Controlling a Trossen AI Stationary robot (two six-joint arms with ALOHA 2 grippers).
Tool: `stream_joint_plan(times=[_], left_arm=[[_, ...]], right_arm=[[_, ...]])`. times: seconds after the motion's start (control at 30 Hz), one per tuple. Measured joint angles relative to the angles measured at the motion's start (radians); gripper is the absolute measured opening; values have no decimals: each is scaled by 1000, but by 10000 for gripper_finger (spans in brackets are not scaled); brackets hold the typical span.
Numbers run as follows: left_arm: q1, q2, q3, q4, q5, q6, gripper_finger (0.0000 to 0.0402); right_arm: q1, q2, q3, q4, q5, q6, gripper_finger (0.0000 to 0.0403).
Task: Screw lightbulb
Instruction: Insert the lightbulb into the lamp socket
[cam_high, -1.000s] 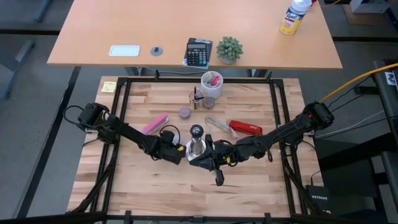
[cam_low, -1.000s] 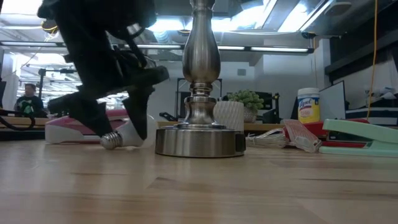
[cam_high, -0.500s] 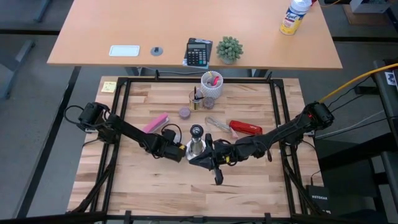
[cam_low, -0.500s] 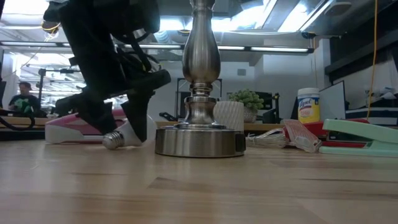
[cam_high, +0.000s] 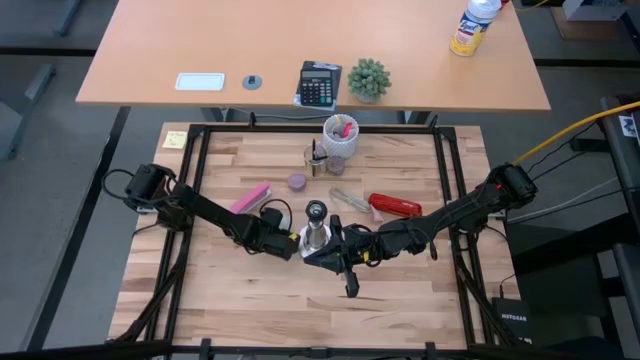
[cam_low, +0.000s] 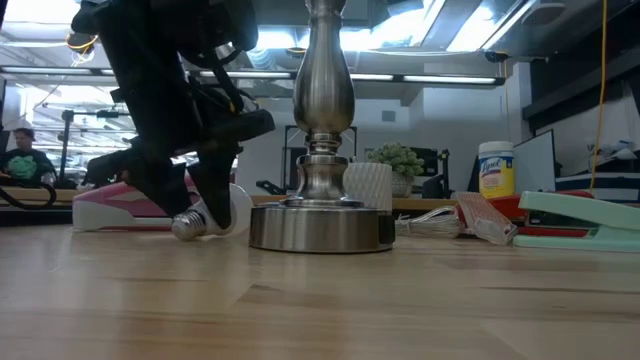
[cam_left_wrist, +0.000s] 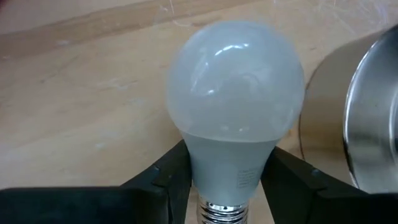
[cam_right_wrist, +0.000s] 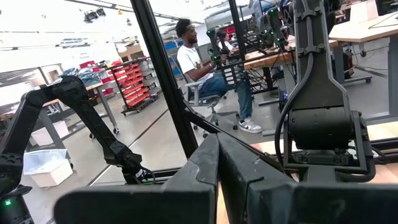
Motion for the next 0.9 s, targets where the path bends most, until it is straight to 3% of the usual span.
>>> stream_joint_plan(times=[0.3,0.9], left_arm=[[-40,-74,0,-4,8,6,155],[-111,-388,0,-4,-8,149,158]], right_arm=[[0,0,0,1,0,0,10],[4,0,0,5,0,-5,10]])
